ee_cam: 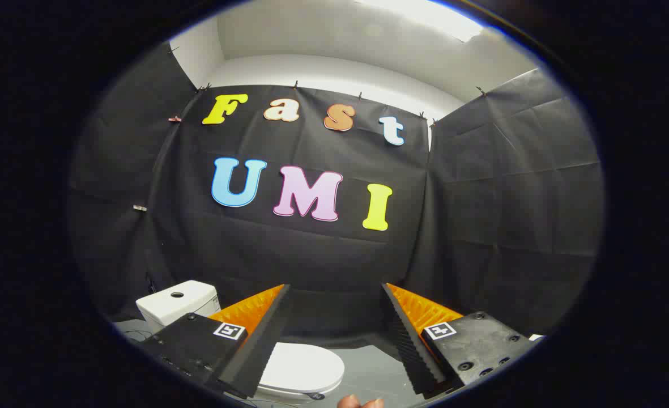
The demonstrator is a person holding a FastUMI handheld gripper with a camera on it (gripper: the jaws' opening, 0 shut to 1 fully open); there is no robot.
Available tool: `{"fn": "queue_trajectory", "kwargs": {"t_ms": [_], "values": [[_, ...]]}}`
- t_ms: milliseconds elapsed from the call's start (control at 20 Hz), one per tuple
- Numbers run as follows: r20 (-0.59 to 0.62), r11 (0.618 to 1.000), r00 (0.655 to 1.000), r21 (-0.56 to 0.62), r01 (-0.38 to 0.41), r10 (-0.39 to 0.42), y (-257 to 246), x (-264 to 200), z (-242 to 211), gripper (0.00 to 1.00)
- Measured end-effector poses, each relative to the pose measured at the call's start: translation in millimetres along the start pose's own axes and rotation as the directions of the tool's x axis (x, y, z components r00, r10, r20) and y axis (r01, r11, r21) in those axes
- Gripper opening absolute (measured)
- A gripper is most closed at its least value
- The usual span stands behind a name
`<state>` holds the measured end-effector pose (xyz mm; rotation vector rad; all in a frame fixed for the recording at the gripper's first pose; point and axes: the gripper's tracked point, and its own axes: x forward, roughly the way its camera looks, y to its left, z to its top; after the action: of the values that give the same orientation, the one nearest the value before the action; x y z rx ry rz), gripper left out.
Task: Open the toilet lid.
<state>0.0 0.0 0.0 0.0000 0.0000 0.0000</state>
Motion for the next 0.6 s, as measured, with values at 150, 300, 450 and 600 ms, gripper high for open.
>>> {"fn": "queue_trajectory", "kwargs": {"t_ms": [150,300,450,600], "values": [[0.023,1.0,1.0,-0.001,0.009,-0.009,0.5,0.2,4.3,0.99],[0.044,0.999,0.999,-0.03,0.025,-0.024,-2.0,2.2,8.9,0.99],[0.13,0.999,0.992,-0.036,0.01,-0.005,5.9,1.0,23.1,0.99],[0.107,0.999,0.994,-0.041,-0.015,0.02,16.3,3.6,11.8,0.98]]}}
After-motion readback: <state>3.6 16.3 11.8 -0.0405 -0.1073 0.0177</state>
